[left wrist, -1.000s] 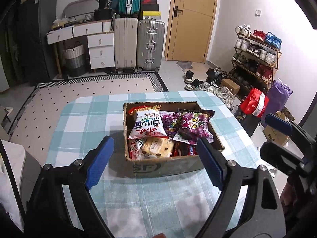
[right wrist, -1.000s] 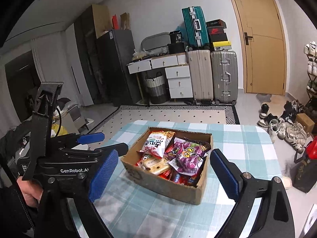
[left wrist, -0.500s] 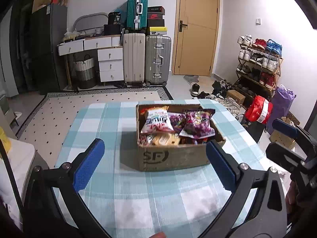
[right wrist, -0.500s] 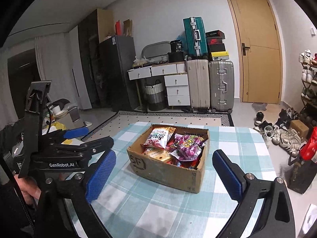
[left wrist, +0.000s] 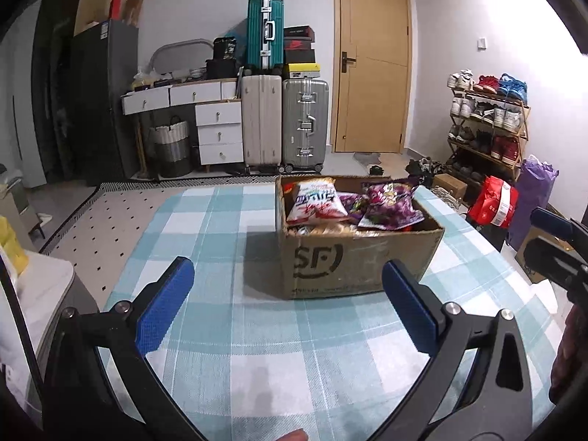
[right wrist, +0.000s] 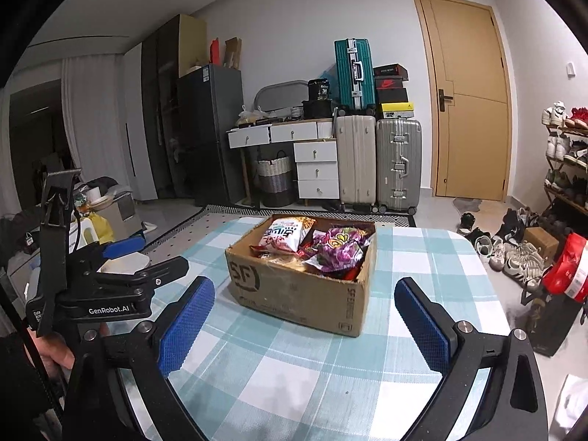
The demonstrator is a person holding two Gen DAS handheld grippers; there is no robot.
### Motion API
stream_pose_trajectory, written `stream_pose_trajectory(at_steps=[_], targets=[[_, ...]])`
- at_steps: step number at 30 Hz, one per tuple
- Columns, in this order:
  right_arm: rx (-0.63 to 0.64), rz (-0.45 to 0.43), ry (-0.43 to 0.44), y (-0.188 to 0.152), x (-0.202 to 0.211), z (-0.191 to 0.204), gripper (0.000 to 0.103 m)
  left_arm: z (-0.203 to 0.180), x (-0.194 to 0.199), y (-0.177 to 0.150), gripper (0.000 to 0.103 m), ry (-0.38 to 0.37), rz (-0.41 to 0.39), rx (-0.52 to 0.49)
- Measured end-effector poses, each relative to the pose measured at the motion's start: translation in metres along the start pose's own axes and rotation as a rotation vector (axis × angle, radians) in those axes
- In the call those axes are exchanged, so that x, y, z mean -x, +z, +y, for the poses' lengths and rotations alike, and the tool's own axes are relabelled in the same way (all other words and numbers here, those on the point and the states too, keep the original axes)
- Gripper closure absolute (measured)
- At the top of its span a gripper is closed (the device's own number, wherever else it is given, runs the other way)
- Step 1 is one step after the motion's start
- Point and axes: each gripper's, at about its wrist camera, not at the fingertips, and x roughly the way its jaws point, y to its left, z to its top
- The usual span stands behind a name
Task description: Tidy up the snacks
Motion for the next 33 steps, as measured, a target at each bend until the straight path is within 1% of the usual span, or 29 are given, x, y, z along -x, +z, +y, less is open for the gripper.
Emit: stream_pose_trajectory(at_steps=[7,10,11,14,20,22,24,27,31,33], targets=[[-0.028,-0.011,-0.002,-0.025,-0.007,-0.006,0.003,0.001,-0.009,-0.027,0.001,0.018,-0.011,-0.021],[-0.013,-0.009,-0.019,-0.036,-0.014,-0.008,0.003,0.003,-0.017,-0.035,0.001,0.023,0.017,0.006],[-0.011,-0.01,-0.019,-0.037,-0.015,-0.009,0.003,0.003,-0.017,-0.037,0.001,0.019,0.014,0.014],[-0.021,-0.006,-0.023,-0.045,-0.021,-0.014,0.003,0.003,-0.023,-0.043,0.001,0.042,0.005,0.016],[-0.008,0.002,-0.045,-0.058,-0.031,-0.017,0.003,0.006,-0.037,-0.057,0.001,0.036,0.023,0.024],[-0.009,-0.004,-0.056,-0.061,-0.033,-0.019,0.003,0.008,-0.039,-0.063,0.001,0.022,0.02,0.036],[-0.007,-0.02,-0.059,-0.065,-0.033,-0.02,0.003,0.01,-0.039,-0.066,0.001,0.022,0.013,0.045],[0.023,-0.039,-0.061,-0.073,-0.034,-0.017,0.003,0.011,-0.034,-0.066,0.001,0.019,-0.03,0.053],[0.052,-0.053,-0.047,-0.074,-0.032,-0.012,0.002,0.005,-0.034,-0.066,0.001,0.042,-0.04,0.027],[0.055,-0.06,-0.055,-0.074,-0.032,-0.011,0.001,0.0,-0.032,-0.067,0.001,0.06,-0.055,0.005]])
